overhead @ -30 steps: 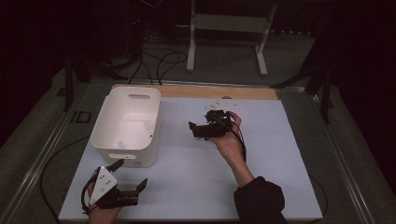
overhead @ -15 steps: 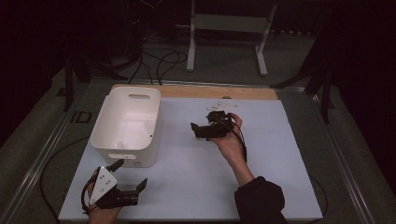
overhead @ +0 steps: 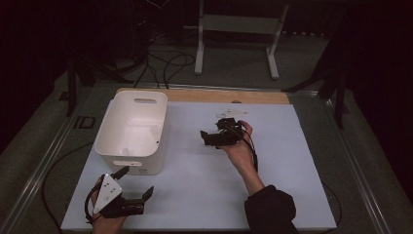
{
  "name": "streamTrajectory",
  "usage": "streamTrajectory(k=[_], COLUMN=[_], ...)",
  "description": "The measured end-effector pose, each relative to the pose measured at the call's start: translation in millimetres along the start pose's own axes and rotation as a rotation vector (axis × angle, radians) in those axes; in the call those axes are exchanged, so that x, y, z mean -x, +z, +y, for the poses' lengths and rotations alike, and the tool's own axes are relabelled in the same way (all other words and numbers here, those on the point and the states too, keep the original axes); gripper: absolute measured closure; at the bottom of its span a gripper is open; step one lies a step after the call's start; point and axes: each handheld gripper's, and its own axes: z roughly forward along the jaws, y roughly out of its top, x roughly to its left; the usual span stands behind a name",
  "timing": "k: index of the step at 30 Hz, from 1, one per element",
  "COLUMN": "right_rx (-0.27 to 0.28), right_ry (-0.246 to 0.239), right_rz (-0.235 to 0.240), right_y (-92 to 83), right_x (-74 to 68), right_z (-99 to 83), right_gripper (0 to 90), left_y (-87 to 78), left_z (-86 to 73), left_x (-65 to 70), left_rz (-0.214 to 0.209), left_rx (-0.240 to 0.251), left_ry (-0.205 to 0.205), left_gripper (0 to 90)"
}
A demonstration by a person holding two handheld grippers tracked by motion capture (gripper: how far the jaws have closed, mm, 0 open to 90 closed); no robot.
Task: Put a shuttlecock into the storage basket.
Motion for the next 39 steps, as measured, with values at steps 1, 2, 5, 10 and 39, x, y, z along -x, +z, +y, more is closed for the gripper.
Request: streamTrajectory(k=[1,2,5,10,39], right_rx=[0.001,-0.002,-0.005,-0.011,-0.067], right_ry=[0.0,0.001,0.001,0.01,0.034], right_rz=[-0.002,-0.002,-0.001,-0.005,-0.006], right_y=[0.7,1.0,2.4,3.9,15.8], right_x=[0.3,0.4,1.3,2.6,5.7], right_z=[-0.7,-1.3,-3.2,-5.3,-16.7], right_gripper=[8.7,8.7,8.7,8.7,8.8], left_y=[0.1,0.1,0.0,0.2,0.3], left_z=[-0.1,0.0,0.0,-0.1,-0.1], left_x=[0.1,0.1,0.0,0.2,0.4], left_rz=[0.0,0.0,0.0,0.001,0.001], left_rx=[0.001,0.0,0.0,0.001,-0.001], left_ry=[-0.001,0.0,0.0,0.001,0.002], left_gripper=[0.4,0.4,0.4,0.4,0.4])
